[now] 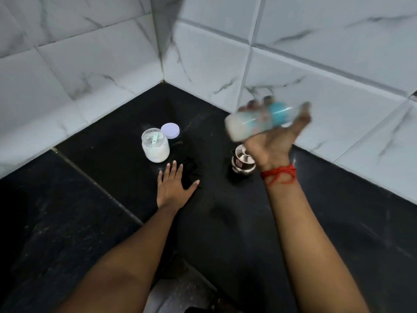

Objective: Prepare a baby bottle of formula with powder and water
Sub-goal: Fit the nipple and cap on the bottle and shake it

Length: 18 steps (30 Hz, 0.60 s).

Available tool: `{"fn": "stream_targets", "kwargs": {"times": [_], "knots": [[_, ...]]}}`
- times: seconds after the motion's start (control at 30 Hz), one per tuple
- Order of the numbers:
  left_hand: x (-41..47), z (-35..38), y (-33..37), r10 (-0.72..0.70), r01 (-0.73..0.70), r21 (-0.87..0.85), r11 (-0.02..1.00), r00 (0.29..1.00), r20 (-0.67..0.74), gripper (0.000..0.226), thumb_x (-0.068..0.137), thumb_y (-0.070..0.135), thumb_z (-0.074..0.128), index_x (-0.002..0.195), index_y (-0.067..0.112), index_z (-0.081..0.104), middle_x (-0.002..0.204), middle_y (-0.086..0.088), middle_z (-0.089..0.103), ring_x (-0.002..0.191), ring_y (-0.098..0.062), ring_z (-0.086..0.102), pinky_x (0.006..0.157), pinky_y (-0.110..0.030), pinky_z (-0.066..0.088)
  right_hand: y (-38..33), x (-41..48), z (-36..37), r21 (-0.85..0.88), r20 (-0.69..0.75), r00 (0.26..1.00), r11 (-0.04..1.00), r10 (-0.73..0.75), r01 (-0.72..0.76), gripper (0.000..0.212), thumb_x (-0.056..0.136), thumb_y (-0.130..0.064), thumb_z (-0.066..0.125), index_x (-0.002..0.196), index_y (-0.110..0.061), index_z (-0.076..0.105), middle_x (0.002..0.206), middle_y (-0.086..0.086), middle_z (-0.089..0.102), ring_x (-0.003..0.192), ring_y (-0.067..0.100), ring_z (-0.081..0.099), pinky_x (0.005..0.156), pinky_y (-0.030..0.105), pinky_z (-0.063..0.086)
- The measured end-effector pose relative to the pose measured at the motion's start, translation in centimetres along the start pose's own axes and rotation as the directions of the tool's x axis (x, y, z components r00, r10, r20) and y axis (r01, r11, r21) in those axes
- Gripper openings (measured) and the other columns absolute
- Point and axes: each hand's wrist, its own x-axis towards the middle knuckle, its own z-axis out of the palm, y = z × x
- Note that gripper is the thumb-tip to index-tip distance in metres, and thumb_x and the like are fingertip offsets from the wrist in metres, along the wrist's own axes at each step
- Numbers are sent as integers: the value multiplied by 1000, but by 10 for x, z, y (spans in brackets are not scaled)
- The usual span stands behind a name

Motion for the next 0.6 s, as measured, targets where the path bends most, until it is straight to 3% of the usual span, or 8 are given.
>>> {"fn": "stream_targets", "kwargs": {"times": [0.07,0.13,0.23,0.37,0.4,0.5,0.53,0.6], "knots": [[3,1,3,5,-5,0,1000,1000,10,93,93,81,35,165,22,27,175,-1,14,163,-18,5,132,-46,4,-2,-6,10,-40,59,998,999,-34,37,70,60,-68,78,88,-5,68,81,12,70,76,27,68,80,41,49],[1,2,4,6,-6,3,1000,1000,8,94,92,82,34,165,22,27,175,-1,14,163,-18,5,132,-46,5,-1,-6,21,-150,45,999,989,-10,16,78,51,-68,83,88,-2,66,77,11,70,74,25,68,76,38,52],[3,2,5,15,-15,7,1000,1000,14,94,93,81,34,165,22,26,175,-1,14,163,-18,5,132,-46,4,-8,-4,22,-81,-4,990,986,-144,144,69,32,-76,86,66,-17,75,64,3,68,63,19,67,69,37,51],[2,2,6,15,-15,-1,1000,1000,3,94,93,81,35,165,22,27,175,-1,14,163,-18,5,132,-46,5,13,-2,15,-161,19,1000,987,-5,8,68,65,-66,76,92,-5,67,84,10,70,80,26,68,80,40,54],[2,3,5,16,-16,1,1000,1000,0,94,92,81,35,165,22,27,175,-1,14,163,-18,5,132,-47,5,13,-3,12,-123,-1,1000,992,-7,6,65,71,-65,71,93,-4,67,86,10,69,82,26,68,84,41,52],[4,2,8,15,-15,-1,1000,1000,13,94,93,82,34,165,22,26,175,-1,14,163,-18,5,132,-46,4,7,-3,-3,329,-139,987,937,-78,121,63,90,-67,43,90,-8,67,86,11,65,85,29,62,96,45,39],[4,3,8,10,-10,-5,1000,1000,3,94,93,81,35,165,22,27,175,-1,15,163,-18,6,132,-46,4,7,-1,0,276,-135,989,957,-54,90,63,85,-68,52,93,-7,63,85,12,64,84,30,61,94,45,42],[3,3,5,18,-18,2,1000,1000,-3,94,92,81,35,165,22,27,175,-1,15,163,-18,6,132,-47,4,19,-5,6,-60,-124,992,998,24,-32,68,74,-64,69,98,-1,58,87,14,64,82,30,63,86,42,49]]}}
